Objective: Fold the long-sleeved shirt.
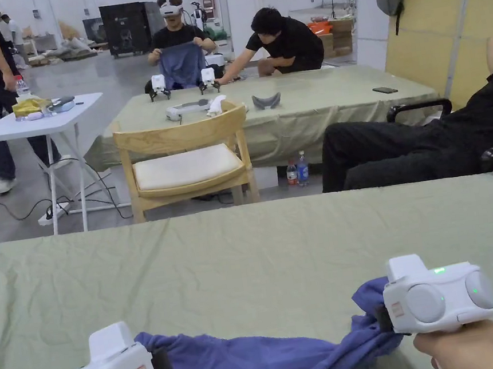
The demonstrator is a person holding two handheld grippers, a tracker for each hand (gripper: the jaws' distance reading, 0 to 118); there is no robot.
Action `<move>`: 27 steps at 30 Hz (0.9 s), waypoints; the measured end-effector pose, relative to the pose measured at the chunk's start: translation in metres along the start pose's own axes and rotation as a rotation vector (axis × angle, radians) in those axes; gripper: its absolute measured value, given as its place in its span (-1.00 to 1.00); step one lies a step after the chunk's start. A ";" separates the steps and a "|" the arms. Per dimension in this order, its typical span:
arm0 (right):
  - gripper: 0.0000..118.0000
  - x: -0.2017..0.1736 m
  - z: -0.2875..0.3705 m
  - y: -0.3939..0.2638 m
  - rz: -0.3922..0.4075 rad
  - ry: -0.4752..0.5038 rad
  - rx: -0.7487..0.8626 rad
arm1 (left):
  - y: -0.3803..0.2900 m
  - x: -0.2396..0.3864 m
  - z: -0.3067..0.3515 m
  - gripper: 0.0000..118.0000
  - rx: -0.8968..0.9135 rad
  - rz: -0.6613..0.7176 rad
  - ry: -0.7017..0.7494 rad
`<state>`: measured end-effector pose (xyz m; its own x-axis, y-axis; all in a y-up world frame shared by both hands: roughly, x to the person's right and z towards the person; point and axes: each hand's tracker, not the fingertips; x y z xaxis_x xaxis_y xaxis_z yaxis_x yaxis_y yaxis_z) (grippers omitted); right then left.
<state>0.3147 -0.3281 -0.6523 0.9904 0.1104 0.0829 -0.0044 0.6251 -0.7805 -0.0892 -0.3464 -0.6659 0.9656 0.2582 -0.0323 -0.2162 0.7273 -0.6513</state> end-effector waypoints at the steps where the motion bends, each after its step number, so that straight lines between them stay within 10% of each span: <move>1: -0.77 0.000 0.002 -0.015 -0.002 0.005 -0.011 | -0.009 -0.005 0.004 -0.74 -0.017 0.013 -0.002; 22: -0.75 0.049 0.163 -0.282 -0.047 0.151 -0.267 | -0.186 -0.095 0.222 -0.69 -0.339 0.035 -0.022; 23: -0.67 0.049 0.164 -0.288 -0.065 0.158 -0.281 | -0.190 -0.098 0.225 -0.54 -0.347 0.039 -0.034; 26: 0.95 0.053 0.171 -0.294 -0.106 0.108 -0.211 | -0.191 -0.098 0.236 0.95 -0.331 0.022 -0.007; 27: 0.97 0.058 0.181 -0.295 -0.135 0.107 -0.145 | -0.186 -0.097 0.247 1.00 -0.271 0.015 0.025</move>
<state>0.3481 -0.3660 -0.3055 0.9897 -0.0540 0.1324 0.1413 0.5106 -0.8481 -0.1788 -0.3491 -0.3544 0.9665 0.2496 -0.0595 -0.1870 0.5263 -0.8295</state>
